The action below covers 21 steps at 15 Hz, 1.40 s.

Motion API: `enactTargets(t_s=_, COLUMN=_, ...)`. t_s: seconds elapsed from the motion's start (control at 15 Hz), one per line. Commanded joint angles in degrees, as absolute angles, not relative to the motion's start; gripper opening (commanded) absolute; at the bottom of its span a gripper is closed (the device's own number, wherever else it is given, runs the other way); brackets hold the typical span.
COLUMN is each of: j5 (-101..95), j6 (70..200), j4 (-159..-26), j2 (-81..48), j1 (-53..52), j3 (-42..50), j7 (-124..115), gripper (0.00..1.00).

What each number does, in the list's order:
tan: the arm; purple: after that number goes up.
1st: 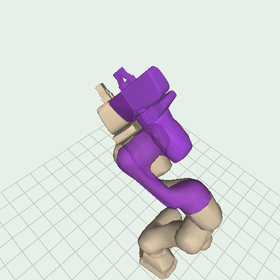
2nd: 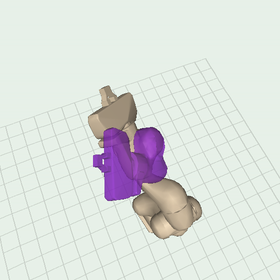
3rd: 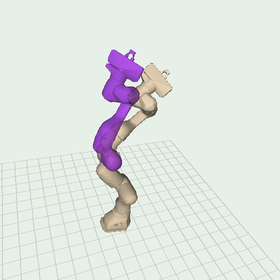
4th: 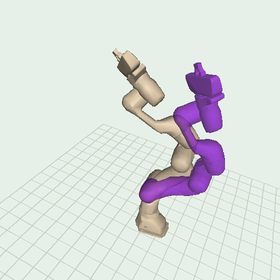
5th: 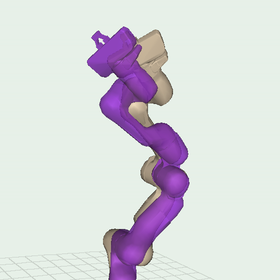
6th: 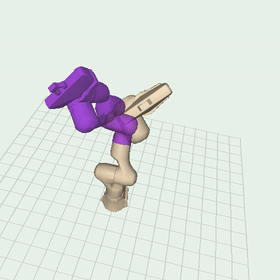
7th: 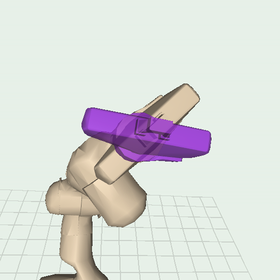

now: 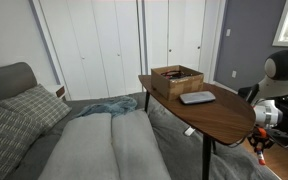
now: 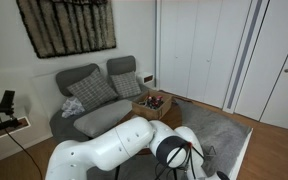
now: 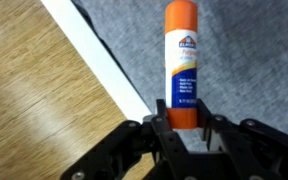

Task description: Pick up the orange glue stick on the bed and put it in the box on the table

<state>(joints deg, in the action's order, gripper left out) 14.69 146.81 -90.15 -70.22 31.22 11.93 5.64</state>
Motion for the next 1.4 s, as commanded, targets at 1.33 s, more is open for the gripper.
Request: enactTargets(t_s=1.33, j5=27.32, j6=150.75, j4=-104.28, j2=-26.75, j1=53.47, j3=9.07, j7=-4.37, gripper=0.08)
